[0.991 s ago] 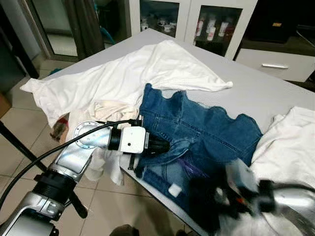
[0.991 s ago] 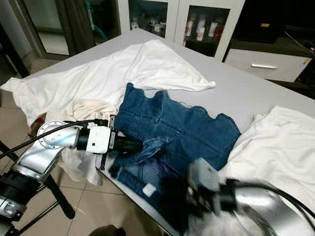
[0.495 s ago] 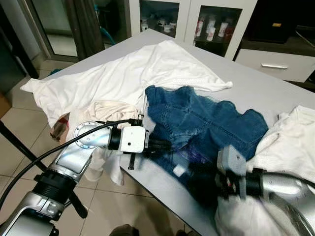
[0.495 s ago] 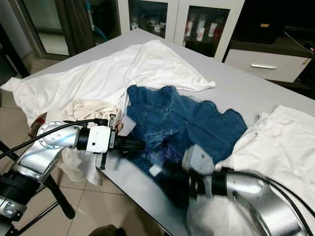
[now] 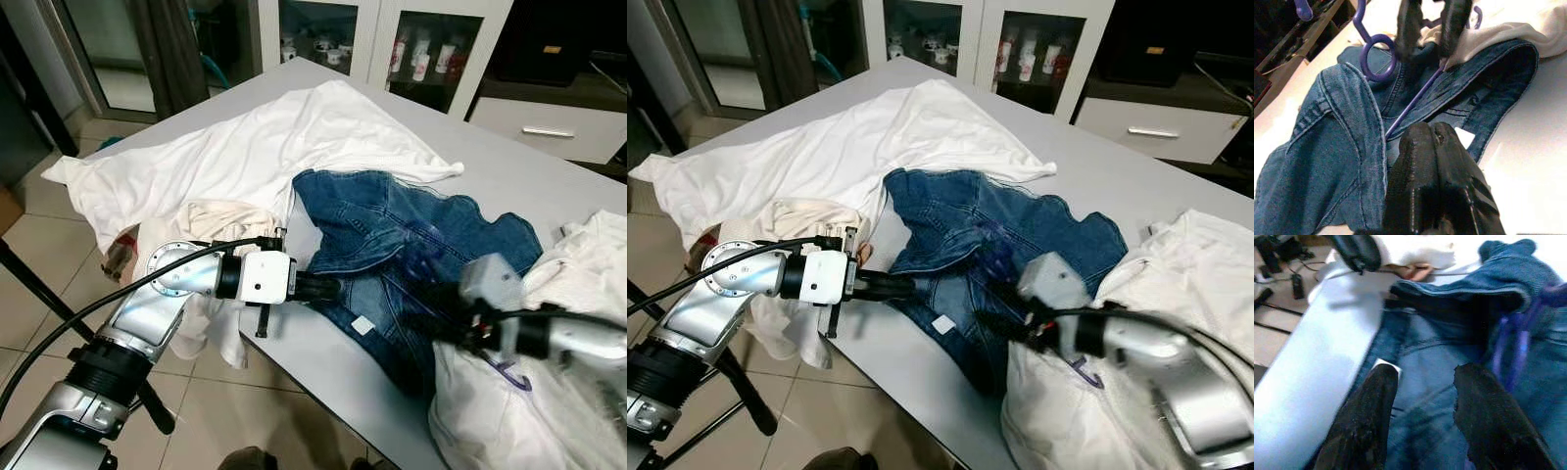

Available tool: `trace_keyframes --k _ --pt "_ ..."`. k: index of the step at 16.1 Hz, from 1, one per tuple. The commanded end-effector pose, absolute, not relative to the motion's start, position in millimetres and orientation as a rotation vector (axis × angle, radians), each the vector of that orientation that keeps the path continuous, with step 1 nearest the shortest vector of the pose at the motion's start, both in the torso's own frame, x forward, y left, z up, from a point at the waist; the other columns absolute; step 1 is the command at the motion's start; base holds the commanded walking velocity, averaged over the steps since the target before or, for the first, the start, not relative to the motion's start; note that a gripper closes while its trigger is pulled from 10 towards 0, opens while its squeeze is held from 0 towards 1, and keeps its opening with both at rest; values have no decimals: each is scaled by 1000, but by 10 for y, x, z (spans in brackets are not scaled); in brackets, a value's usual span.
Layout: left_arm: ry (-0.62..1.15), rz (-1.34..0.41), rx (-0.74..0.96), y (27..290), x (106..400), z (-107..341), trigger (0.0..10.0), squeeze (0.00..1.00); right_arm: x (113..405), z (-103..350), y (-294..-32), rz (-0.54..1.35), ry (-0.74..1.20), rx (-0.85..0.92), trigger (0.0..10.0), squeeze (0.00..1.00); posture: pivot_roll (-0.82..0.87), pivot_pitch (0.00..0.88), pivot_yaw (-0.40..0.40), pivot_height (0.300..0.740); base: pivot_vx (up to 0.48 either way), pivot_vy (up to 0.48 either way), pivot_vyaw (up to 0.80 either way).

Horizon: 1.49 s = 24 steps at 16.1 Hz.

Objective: Hang hanger

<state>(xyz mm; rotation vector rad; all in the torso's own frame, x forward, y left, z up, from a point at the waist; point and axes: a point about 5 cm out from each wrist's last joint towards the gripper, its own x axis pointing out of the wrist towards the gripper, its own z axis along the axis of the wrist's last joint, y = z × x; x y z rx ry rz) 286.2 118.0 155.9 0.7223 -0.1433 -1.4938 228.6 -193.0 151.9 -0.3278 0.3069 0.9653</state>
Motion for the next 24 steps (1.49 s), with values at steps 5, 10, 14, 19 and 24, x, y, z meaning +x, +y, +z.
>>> trace_keyframes --k 5,10,14,19,24 --pt "-157 -1500 749 1141 2896 1584 0 0 2331 1634 -1926 924 259 -440 10000 0 -37 54 0 740 0 0 0" --pt "-151 -1508 756 1171 2891 1583 0 0 2265 1686 -1920 850 229 -452 10000 0 -38 67 11 740 0 0 0" --pt "-140 -1522 750 1158 2881 1545 0 0 2184 1744 -1917 845 218 -478 10000 0 -54 74 16 740 0 0 0" --pt "-145 -1525 746 1137 2883 1544 0 0 2131 1667 -1759 891 244 -458 10000 729 -49 76 11 740 0 0 0" --pt "-136 -1518 743 1174 2865 1526 0 0 2106 1670 -1894 868 272 -462 10000 86 -39 83 6 740 0 0 0"
